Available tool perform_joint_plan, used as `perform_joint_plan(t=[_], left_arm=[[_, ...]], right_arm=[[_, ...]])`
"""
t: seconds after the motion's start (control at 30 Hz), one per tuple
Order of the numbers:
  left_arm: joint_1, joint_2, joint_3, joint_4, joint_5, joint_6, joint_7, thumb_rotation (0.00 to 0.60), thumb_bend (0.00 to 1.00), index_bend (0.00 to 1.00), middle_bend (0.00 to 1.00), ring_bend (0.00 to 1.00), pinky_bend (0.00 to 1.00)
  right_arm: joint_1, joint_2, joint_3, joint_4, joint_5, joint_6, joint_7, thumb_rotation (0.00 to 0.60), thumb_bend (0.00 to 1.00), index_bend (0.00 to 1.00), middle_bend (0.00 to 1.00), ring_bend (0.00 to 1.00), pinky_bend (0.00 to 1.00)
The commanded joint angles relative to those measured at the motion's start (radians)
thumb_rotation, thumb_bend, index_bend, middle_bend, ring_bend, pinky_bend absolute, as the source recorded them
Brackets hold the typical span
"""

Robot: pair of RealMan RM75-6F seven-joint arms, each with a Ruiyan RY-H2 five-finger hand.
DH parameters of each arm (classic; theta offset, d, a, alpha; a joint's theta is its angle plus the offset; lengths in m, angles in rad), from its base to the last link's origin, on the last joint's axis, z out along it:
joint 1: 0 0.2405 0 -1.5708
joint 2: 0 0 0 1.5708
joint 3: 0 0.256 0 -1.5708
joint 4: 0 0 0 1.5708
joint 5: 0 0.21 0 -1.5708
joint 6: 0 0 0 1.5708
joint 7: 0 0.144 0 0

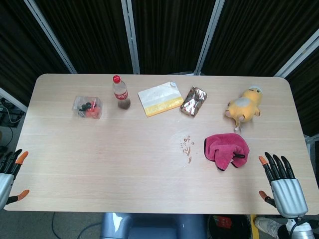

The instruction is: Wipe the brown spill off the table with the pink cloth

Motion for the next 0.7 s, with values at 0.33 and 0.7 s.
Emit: perform_joint_plan(t=[0.33, 0.7], left_arm=[[-0.002, -0.003, 0.000, 0.001, 0.004, -0.001, 0.005, 0.600, 0.00, 0.00, 0.00, 0.00, 0.00], [-0.006, -0.005, 0.000, 0.002, 0.000, -0.010, -0.001, 0.600, 0.00, 0.00, 0.00, 0.00, 0.00]], right_arm=[[-0.003, 0.011, -0.004, -0.018, 0.015, -0.013, 0.005, 0.600, 0.00, 0.00, 0.00, 0.00, 0.00], [0.016, 0.009, 0.005, -0.051, 0.041, -0.055, 0.018, 0.600, 0.00, 0.00, 0.00, 0.00, 0.02]])
